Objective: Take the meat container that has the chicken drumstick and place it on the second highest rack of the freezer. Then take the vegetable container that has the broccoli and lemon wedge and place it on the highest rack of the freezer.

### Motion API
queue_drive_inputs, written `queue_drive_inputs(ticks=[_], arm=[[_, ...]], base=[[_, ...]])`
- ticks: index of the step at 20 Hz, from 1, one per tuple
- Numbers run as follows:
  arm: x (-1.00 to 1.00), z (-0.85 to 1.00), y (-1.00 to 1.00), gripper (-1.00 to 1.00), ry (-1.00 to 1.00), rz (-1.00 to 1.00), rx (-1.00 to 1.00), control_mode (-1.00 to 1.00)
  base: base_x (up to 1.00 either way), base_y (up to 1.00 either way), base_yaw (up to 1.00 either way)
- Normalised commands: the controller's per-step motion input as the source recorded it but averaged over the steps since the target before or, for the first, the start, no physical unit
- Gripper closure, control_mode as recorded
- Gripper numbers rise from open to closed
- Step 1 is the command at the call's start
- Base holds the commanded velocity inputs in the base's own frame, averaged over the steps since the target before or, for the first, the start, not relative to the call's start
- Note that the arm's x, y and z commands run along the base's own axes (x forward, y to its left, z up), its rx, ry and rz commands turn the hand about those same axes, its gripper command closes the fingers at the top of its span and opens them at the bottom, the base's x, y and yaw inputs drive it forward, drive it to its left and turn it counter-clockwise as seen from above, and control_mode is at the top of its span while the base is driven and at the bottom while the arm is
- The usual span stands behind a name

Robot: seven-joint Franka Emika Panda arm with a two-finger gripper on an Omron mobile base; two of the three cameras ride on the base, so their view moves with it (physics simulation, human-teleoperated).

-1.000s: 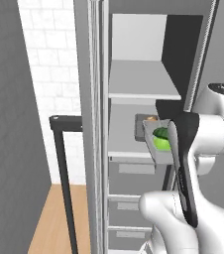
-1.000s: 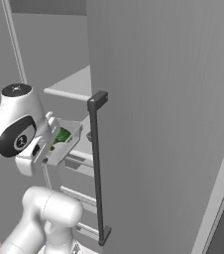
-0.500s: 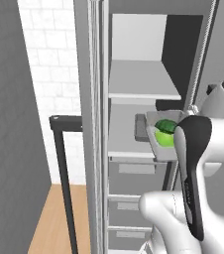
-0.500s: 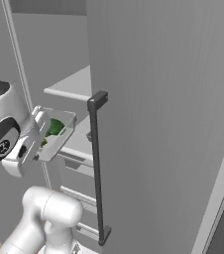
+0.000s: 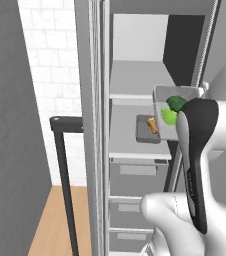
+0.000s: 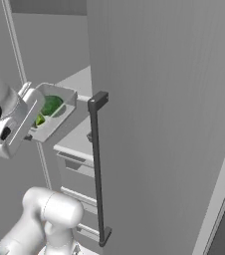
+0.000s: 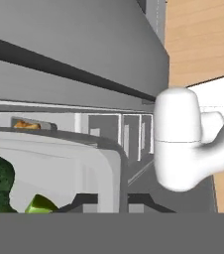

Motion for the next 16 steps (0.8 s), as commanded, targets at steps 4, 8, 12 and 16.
queue_drive_inputs(ticks=[4,8,12,16], arm=[[0.51,0.31,0.0,1.0,-0.02,-0.1,0.0,-1.0],[0.92,0.02,-0.01,1.0,0.0,0.0,0.0,-1.0],[0.93,0.0,-0.07,1.0,0.0,0.0,0.0,-1.0],[0.89,0.0,-0.16,1.0,0.0,0.0,0.0,-1.0]], base=[[0.0,0.0,0.0],[0.0,0.0,0.0],[0.0,0.0,0.0],[0.0,0.0,0.0]])
